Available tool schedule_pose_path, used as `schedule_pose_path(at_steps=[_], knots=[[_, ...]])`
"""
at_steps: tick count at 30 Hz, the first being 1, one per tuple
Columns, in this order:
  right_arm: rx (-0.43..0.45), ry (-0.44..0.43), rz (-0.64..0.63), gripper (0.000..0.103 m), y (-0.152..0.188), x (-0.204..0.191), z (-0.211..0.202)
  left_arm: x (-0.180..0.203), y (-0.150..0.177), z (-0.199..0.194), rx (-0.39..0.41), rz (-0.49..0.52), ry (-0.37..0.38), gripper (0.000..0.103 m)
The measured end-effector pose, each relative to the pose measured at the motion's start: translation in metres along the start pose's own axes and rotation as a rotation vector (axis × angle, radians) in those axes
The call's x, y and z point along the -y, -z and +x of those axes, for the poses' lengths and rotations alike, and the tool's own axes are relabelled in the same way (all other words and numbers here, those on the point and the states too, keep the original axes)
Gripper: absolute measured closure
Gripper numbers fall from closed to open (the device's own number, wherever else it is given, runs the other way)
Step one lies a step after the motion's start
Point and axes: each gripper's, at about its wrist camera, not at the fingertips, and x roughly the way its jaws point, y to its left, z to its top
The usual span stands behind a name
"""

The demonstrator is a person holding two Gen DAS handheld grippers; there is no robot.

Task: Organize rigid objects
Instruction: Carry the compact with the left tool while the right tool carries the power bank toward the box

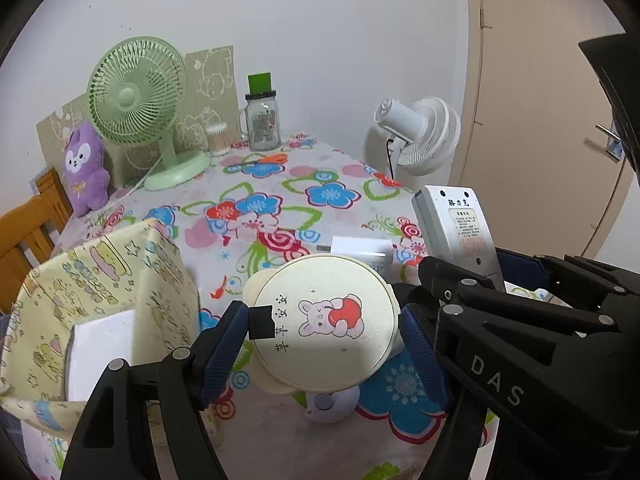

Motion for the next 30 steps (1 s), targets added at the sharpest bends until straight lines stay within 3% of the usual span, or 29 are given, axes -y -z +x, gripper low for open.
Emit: schedule_pose_path(at_steps=[17,30], knots=[[0.043,-0.014,-0.027,0.056,-0.024,-0.029,-0.030,-0.030,-0.020,-0.035,0.020,-0.010,-0.010,0.024],[0.052,-0.045,-0.060,0.056,-0.034,-0.061,-0.039,-0.061,-0.023,-0.048,0.035,-0.025,-0.058,0.024]])
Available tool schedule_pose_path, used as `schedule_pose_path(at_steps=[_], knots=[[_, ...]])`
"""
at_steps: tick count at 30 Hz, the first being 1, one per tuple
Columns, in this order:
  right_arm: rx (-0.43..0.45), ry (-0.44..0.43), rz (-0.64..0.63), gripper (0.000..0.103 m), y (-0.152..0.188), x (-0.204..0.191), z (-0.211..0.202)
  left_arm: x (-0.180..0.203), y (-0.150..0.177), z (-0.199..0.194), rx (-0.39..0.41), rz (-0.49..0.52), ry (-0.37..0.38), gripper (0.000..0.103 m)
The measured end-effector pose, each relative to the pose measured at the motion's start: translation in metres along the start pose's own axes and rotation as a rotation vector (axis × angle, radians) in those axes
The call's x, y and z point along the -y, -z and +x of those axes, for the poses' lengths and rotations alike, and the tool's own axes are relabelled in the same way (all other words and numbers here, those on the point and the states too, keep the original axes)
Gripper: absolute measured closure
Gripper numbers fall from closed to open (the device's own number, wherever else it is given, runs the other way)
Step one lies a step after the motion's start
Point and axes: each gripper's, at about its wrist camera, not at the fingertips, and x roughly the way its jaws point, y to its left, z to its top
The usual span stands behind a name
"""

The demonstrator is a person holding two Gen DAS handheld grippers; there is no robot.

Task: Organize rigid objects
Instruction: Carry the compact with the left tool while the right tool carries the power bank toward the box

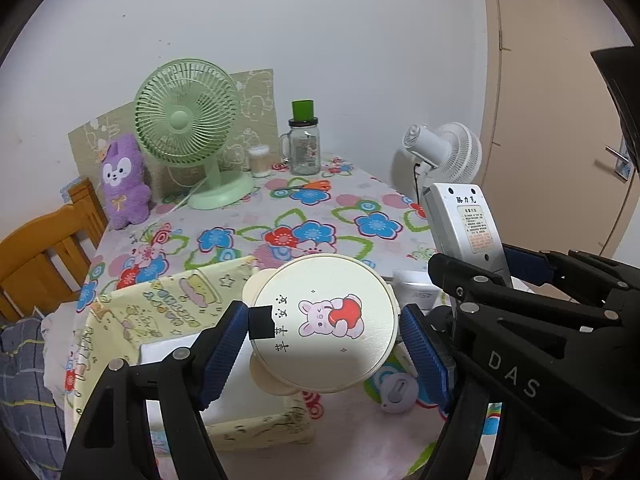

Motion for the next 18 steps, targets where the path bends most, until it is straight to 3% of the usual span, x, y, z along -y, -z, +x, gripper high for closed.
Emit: schedule_pose_path(at_steps=[18], knots=[[-0.037,-0.068,-0.074,0.056,-0.010,-0.059,0.016,-0.056,0.006,0.006,-0.031,-0.069,-0.055,0.024]])
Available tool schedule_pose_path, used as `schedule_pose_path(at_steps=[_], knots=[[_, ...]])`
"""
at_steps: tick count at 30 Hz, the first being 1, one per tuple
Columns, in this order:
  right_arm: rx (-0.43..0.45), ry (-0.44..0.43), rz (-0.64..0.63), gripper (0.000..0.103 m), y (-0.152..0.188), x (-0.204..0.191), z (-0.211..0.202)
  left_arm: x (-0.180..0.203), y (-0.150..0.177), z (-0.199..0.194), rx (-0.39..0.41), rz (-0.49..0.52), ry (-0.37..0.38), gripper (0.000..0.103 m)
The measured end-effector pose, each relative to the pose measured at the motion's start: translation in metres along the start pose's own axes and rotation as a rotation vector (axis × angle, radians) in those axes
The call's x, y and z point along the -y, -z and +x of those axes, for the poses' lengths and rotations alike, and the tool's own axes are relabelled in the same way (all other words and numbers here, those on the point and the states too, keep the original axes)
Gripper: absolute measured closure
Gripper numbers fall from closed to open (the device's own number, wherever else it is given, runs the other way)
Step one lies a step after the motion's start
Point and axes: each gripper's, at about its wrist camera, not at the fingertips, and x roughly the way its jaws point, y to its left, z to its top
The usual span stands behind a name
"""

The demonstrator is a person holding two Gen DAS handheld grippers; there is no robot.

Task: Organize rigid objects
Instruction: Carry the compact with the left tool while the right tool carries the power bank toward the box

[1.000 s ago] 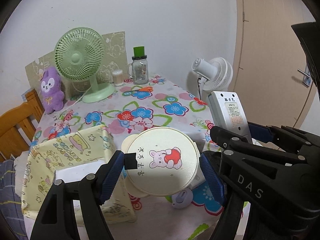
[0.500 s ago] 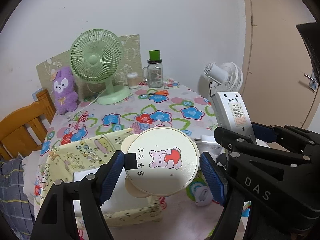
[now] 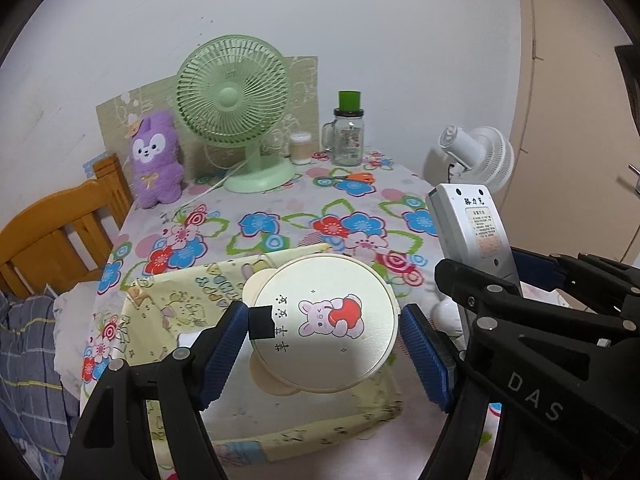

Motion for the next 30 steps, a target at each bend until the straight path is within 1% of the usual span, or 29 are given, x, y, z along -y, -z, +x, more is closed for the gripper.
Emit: schedule_pose_path(at_steps=[7,12,16,20,30], knots=[[-0.014,-0.019,-0.003,0.056,-0.003,-0.017,0.011,-0.018,0.000,0.006,-0.014,-0.009,-0.011,0.024],[-0.030,-0.023,-0.027,0.056,-0.007,-0.033,0.019,-0.032,0.001,0.012,-0.035,-0.026,-0.012,0.024],[-0.051,-0.042,-0.047,0.056,-0.010,-0.047,0.027,-0.042,0.002,0.018,-0.050,-0.039,-0.025,0.024],[-0.058,-0.040,-0.060,0.056,-0.011,-0.056,0.032,-0.055,0.004,0.022,-0.060,-0.053,-0.037,0.024],[-0.080,-0.058,-0.079,0.056,-0.011,-0.079,0.042,-0.073,0.011,0.032,-0.086,-0.064,-0.060,0.024]])
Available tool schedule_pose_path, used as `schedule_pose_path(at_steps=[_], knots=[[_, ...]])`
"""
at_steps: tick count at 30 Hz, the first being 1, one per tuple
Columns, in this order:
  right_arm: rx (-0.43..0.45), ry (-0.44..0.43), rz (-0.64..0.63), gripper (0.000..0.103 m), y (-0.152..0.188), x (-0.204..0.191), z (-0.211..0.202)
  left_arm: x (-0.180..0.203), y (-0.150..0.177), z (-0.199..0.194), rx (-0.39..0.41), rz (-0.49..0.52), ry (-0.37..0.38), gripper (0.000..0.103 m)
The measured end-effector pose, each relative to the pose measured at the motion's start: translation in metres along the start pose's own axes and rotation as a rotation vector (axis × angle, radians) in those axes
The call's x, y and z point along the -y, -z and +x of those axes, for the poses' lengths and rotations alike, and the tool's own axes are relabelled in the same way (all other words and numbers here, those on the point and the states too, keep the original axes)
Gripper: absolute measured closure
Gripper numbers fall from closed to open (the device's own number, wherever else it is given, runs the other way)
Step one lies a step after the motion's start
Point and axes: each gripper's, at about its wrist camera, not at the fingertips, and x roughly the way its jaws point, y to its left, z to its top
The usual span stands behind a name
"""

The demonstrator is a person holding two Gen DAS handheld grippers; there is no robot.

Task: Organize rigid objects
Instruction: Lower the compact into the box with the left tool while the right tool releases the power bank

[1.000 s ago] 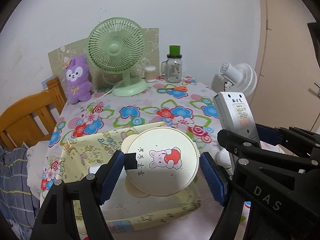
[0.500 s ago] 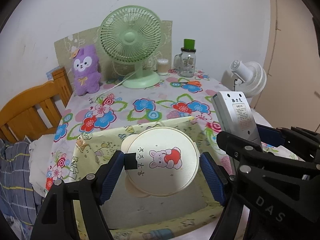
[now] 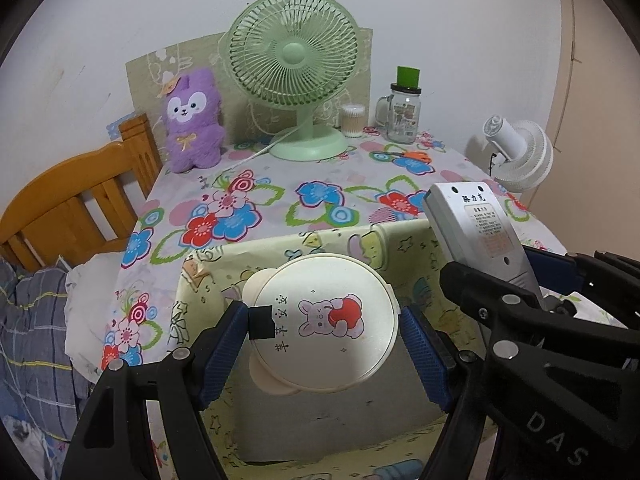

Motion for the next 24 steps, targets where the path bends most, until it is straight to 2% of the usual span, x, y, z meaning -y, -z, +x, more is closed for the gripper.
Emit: schedule_pose_path(at_steps=[7,14,17,24], knots=[[-0.043,-0.030,0.007,0.056,0.001,-0.014,0.016,-0.012,0.004,0.012,-0.034,-0.016,-0.011,0.024],[-0.089,-0.014,0.021,0.056,0.006,-0.019,0.037,-0.012,0.010,0.021,-0.069,-0.013,-0.014,0.023],[-0.098,-0.016,0.026,0.056,0.006,-0.019,0.040,-0.013,0.010,0.019,-0.066,-0.015,-0.008,0.016],[-0.110,-0.021,0.021,0.056,0.006,-0.019,0.042,-0.011,0.011,0.019,-0.070,-0.013,-0.002,0.013]])
